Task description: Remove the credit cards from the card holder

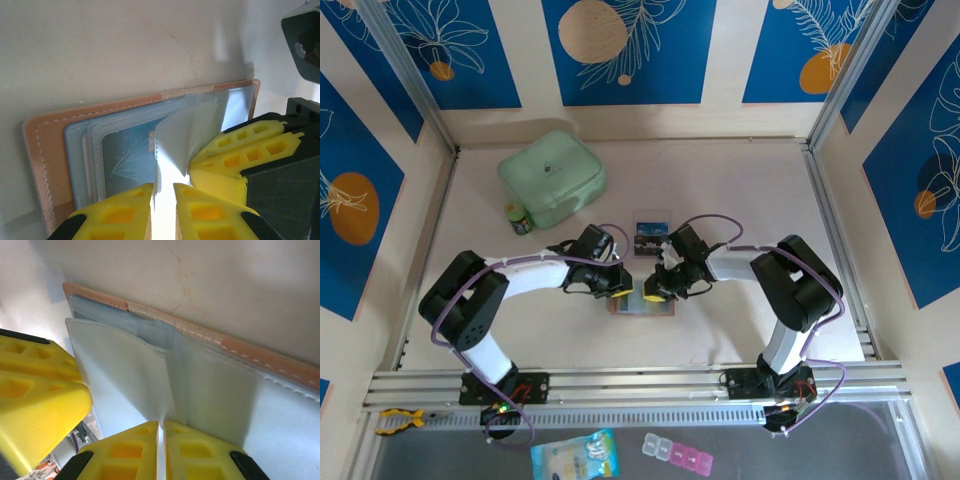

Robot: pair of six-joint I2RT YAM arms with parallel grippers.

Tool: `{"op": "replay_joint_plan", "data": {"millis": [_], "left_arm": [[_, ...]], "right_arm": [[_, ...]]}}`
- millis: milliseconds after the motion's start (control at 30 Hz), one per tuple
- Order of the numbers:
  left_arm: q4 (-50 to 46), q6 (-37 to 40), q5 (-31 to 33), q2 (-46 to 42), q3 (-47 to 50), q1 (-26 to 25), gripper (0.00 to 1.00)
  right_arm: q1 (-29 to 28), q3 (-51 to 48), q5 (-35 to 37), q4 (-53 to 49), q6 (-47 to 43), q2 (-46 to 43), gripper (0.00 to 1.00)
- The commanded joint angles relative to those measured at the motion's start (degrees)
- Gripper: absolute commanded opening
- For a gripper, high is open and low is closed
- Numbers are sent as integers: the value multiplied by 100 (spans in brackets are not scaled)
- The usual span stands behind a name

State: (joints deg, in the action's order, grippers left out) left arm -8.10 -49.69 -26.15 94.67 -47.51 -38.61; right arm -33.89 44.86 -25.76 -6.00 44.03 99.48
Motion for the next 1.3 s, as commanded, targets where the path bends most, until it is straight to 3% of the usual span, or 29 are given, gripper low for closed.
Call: {"op": "replay_joint_plan", "data": {"millis": [0, 433, 567, 800, 1267], "left_arm": [[54, -76, -181, -105, -2, -49, 19], [-178, -67, -408, -120, -488, -170, 22], [-200, -49, -457, 11, -650, -284, 14], [-69, -136, -450, 203, -769, -400, 9], [274, -308, -570, 722, -1091, -623, 13]], "right_arm": [[8, -64, -36, -156, 66, -246, 16], [206, -198, 334, -541, -35, -1252, 22], [292, -309, 378, -604, -44, -1451, 22], [429, -485, 432, -646, -22, -1784, 22], [602, -623, 439, -789, -73, -1993, 22]]}}
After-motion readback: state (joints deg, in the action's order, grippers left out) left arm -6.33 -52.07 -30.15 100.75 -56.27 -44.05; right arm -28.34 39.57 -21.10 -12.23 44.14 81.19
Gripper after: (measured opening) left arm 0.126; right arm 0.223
